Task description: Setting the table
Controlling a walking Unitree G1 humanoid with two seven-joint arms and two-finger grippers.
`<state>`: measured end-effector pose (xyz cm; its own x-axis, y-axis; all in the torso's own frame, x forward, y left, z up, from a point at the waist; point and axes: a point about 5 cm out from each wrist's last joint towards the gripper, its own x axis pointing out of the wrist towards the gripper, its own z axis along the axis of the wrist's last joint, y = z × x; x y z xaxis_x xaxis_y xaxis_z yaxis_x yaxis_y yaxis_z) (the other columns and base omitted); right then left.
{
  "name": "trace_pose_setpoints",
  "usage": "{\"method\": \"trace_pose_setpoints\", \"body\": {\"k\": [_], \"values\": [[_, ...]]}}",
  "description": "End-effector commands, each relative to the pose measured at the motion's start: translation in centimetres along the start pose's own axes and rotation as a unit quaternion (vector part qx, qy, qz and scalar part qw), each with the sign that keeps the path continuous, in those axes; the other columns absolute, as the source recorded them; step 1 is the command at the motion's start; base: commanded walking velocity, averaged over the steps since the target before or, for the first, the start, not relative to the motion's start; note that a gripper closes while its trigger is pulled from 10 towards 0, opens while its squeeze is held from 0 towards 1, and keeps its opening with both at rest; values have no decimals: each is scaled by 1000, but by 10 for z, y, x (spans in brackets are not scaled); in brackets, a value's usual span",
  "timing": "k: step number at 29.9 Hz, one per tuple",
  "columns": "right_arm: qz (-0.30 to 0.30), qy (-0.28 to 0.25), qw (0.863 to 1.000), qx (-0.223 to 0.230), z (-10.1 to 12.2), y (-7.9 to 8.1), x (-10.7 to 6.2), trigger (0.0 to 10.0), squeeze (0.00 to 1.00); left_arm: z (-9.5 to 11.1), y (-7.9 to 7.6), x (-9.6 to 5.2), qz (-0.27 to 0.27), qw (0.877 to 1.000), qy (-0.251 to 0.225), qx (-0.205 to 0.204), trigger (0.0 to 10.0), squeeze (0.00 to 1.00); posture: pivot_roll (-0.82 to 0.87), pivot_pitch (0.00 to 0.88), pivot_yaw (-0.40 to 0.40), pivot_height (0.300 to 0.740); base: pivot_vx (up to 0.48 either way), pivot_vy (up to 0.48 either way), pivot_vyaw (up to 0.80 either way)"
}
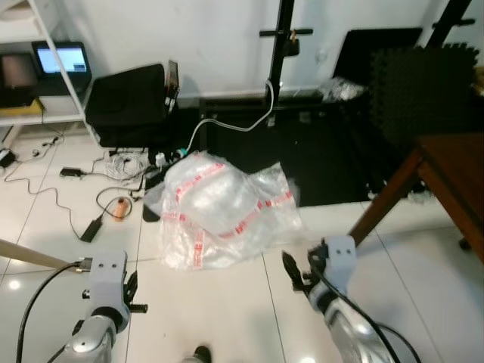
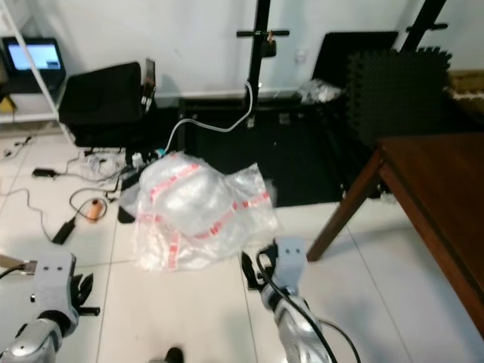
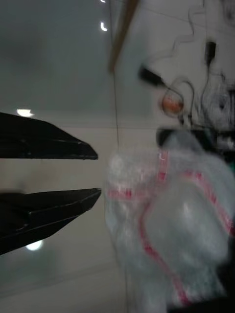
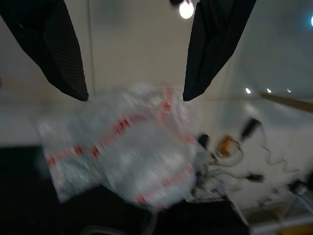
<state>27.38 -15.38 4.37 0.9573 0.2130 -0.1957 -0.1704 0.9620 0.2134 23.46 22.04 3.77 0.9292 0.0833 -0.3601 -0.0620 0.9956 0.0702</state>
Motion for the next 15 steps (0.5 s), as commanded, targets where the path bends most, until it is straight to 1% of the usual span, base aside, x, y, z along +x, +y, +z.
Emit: {"method": "trace_pose_setpoints", "body": {"k": [1, 15], "values": [[-1, 17, 1000, 2, -11, -1, -5, 10000, 0, -7, -3, -2, -2, 1000, 12, -2, 10000, 0, 5, 61, 29, 740, 0, 0, 788], [3, 10, 1000, 3, -10, 1, -2, 10000, 0, -4, -2, -1, -2, 1000, 4, 2, 10000, 0, 10, 54, 29, 740, 0, 0, 788]]}}
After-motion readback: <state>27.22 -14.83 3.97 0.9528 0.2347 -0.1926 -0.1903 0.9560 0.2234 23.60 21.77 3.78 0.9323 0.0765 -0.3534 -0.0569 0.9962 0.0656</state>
